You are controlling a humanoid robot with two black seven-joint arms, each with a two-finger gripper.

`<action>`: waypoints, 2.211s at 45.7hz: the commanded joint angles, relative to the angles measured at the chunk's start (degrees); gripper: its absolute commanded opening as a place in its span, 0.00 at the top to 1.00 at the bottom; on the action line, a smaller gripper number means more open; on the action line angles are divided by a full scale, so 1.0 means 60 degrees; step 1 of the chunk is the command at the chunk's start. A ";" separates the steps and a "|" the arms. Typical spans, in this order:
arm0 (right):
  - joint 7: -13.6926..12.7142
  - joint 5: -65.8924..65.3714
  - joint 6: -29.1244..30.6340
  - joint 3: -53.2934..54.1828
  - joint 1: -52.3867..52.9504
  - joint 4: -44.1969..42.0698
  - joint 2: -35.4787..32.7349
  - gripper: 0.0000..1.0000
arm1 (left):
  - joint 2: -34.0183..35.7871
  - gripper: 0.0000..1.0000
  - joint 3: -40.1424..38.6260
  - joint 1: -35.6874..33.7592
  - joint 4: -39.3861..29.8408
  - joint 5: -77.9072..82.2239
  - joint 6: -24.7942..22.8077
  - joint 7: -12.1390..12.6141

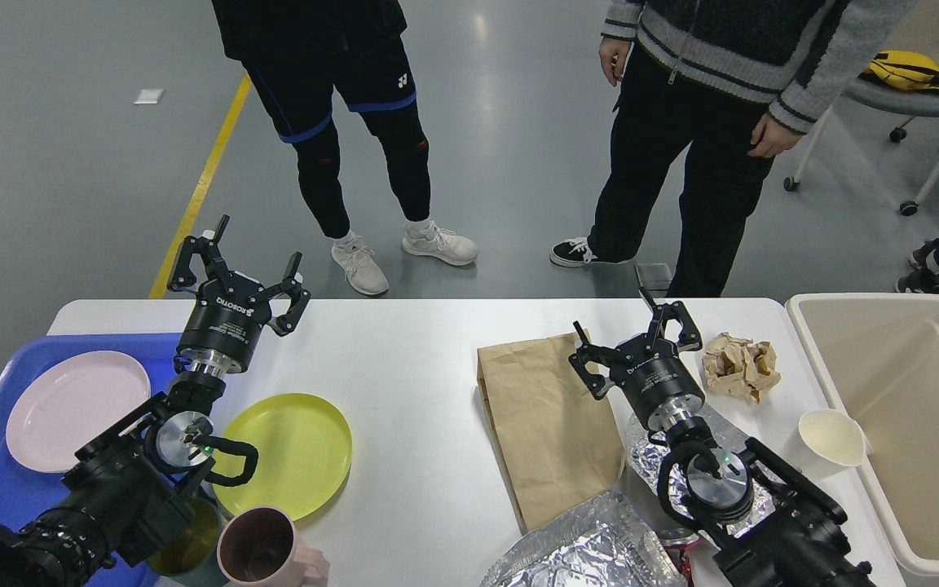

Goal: Tidy desktop

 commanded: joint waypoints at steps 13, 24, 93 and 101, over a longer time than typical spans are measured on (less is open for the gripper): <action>0.0000 0.0001 0.0000 0.0007 0.0010 0.0000 -0.0011 0.00 | 0.0819 0.00 0.1473 -0.2973 -0.0008 0.0066 0.4893 0.0029; 0.0000 0.0001 0.0000 0.0007 -0.0004 0.0000 -0.0011 0.00 | 0.1727 0.00 0.4472 -0.5874 0.0007 0.0080 0.5745 0.0014; 0.0000 0.0001 0.0000 0.0007 -0.0004 0.0000 -0.0011 0.00 | -0.1364 0.00 2.1351 -1.5222 -0.6702 0.0051 -0.0861 0.0000; 0.0000 0.0001 0.0000 0.0007 -0.0004 0.0000 -0.0011 0.00 | -0.1408 0.00 2.1263 -1.5237 -0.6687 0.0051 -0.0861 0.0000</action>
